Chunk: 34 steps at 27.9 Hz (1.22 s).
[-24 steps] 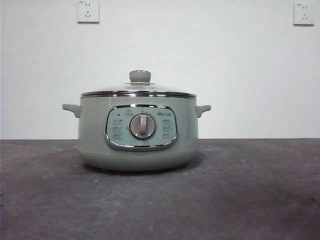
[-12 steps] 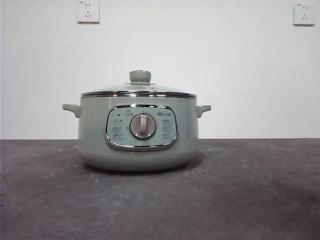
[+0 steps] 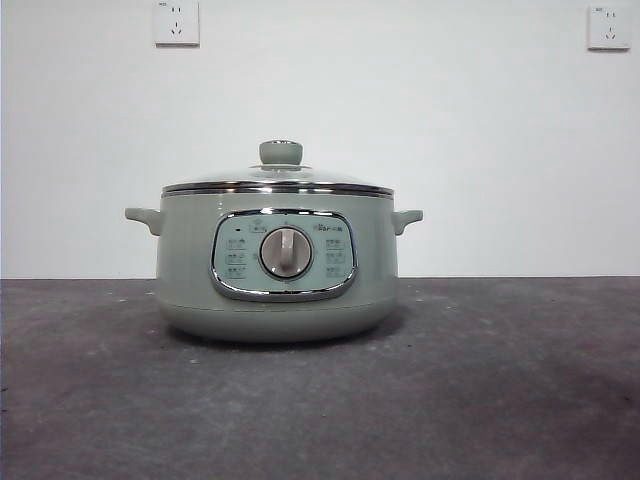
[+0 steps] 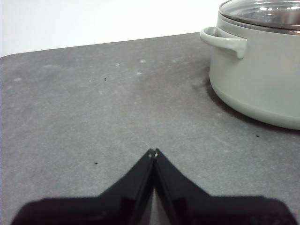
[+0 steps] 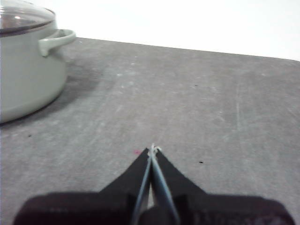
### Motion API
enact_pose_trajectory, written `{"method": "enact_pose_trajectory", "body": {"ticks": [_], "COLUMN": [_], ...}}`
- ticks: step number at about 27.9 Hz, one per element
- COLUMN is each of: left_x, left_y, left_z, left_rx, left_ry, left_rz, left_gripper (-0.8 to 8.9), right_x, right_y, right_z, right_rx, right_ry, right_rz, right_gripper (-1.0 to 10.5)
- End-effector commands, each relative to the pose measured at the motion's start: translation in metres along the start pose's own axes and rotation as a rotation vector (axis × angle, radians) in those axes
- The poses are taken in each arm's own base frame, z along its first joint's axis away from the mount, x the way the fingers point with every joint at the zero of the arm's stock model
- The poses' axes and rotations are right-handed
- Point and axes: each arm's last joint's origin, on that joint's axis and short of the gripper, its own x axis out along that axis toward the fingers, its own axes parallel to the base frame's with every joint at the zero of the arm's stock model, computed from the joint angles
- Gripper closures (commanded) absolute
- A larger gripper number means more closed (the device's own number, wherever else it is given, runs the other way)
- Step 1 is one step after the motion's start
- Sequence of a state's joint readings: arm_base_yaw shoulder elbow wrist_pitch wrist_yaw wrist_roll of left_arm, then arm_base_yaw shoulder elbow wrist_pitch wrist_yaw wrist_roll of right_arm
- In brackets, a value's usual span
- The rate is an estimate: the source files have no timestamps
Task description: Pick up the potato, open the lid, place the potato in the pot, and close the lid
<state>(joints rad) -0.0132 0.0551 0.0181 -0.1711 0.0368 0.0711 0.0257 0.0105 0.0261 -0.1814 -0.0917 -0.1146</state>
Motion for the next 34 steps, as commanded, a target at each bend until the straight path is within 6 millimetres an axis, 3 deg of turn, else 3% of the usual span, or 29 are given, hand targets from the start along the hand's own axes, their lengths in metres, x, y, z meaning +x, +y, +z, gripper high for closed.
{"method": "enact_pose_trajectory", "body": {"ticks": [1, 7, 34], "left_x": [0.0010, 0.0010, 0.0010], "left_y": [0.0003, 0.0003, 0.0003], "left_z": [-0.0029, -0.0029, -0.0029], "left_rx": [0.010, 0.010, 0.010], "left_ry": [0.005, 0.005, 0.005], "left_rz": [0.007, 0.007, 0.007], "left_gripper": [8.17, 8.17, 8.17], "right_x": [0.0010, 0.0006, 0.0007], "right_y": [-0.0010, -0.0044, -0.0042], "right_z": [-0.0035, -0.0043, -0.0042], "right_rx": [0.018, 0.052, 0.052], "right_ry": [0.010, 0.024, 0.023], "right_rz": [-0.043, -0.162, -0.158], "right_gripper": [9.5, 9.5, 9.5]}}
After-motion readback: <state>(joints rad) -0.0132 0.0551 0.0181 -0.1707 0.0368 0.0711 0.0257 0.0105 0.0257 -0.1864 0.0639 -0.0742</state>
